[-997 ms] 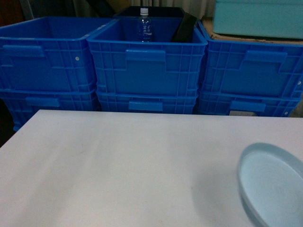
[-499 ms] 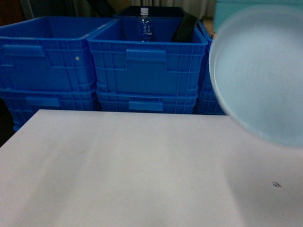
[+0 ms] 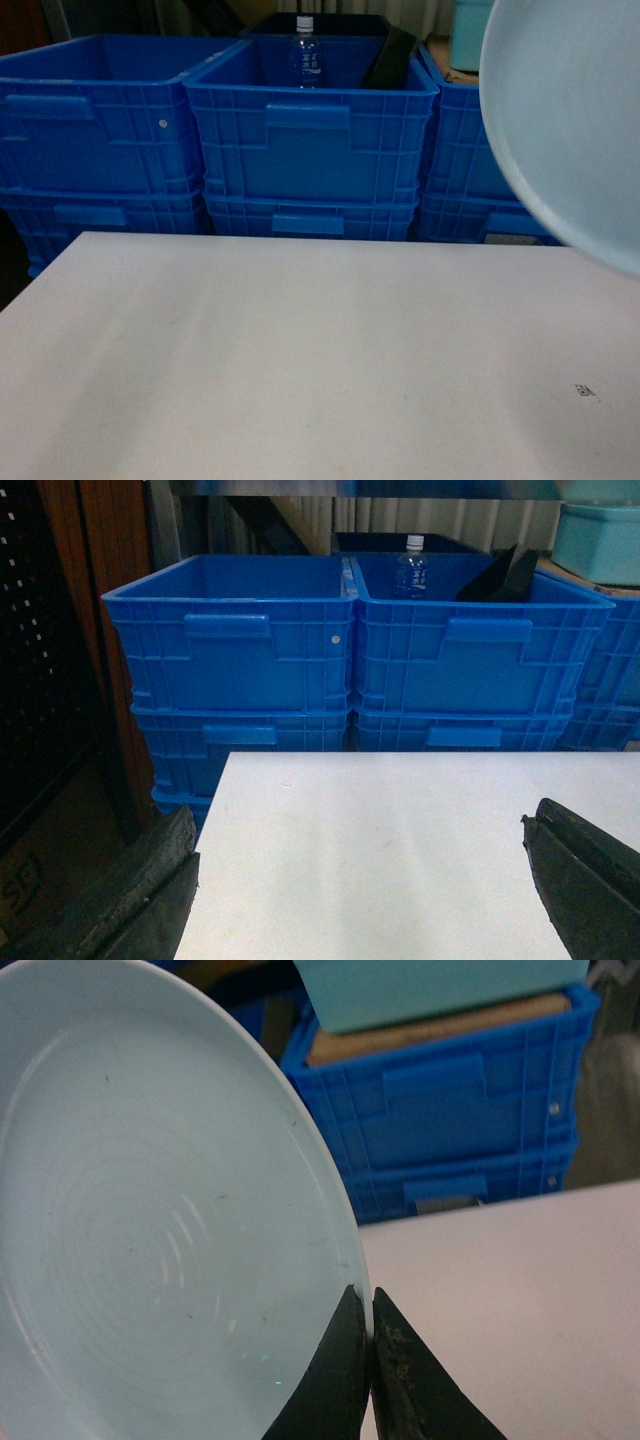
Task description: Place blue tray on left shelf second layer neatly
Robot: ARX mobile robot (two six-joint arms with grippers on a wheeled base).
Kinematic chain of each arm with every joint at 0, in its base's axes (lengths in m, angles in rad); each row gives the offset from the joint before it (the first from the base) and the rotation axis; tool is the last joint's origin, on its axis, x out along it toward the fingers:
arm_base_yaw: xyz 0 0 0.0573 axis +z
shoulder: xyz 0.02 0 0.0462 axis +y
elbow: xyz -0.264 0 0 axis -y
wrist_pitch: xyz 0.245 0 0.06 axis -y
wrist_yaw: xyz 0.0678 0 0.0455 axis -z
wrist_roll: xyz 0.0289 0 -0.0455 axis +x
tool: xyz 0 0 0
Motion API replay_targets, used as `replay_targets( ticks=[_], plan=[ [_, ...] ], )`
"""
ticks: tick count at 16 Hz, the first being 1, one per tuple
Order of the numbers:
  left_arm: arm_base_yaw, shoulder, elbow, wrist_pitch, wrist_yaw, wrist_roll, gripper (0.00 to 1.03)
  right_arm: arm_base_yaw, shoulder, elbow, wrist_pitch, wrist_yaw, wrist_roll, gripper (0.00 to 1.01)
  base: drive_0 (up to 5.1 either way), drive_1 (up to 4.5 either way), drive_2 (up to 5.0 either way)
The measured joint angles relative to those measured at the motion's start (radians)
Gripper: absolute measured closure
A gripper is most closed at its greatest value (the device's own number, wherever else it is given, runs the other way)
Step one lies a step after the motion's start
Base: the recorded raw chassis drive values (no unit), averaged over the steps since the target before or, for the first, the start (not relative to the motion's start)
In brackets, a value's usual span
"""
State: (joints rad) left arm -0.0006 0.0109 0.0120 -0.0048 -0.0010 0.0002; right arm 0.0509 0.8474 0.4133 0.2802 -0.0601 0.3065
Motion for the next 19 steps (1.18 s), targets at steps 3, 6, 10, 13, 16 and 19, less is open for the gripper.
replay_targets(
  ticks=[3, 6, 10, 13, 16, 19],
  plan=[
    [0.000, 0.000, 0.000, 0.000, 0.000, 0.000, 0.05, 0.002, -0.112, -0.038, 0.044, 0.019, 0.008, 0.99, 0.0, 0.00, 0.0],
    [0.000, 0.000, 0.000, 0.001, 0.000, 0.000, 0.05, 0.002, -0.097, -0.041, 0.041, 0.019, 0.008, 0.99, 0.0, 0.00, 0.0],
    [0.000, 0.000, 0.000, 0.000, 0.000, 0.000, 0.05, 0.002, -0.098, -0.042, 0.042, 0.019, 0.008, 0.99, 0.0, 0.00, 0.0],
    [0.000, 0.000, 0.000, 0.001, 0.000, 0.000, 0.05, 0.002, -0.099, -0.042, 0.042, 0.019, 0.008, 0.99, 1.6, -0.83, -0.8],
    [0.000, 0.000, 0.000, 0.000, -0.002, 0.000, 0.05, 0.003, -0.097, -0.042, 0.042, 0.018, 0.008, 0.99, 4.1, -3.22, -3.2],
    [0.001, 0.000, 0.000, 0.002, -0.002, 0.000, 0.05, 0.004, -0.097, -0.043, 0.043, 0.018, 0.008, 0.99, 2.7, -4.89, -4.3]
  ],
)
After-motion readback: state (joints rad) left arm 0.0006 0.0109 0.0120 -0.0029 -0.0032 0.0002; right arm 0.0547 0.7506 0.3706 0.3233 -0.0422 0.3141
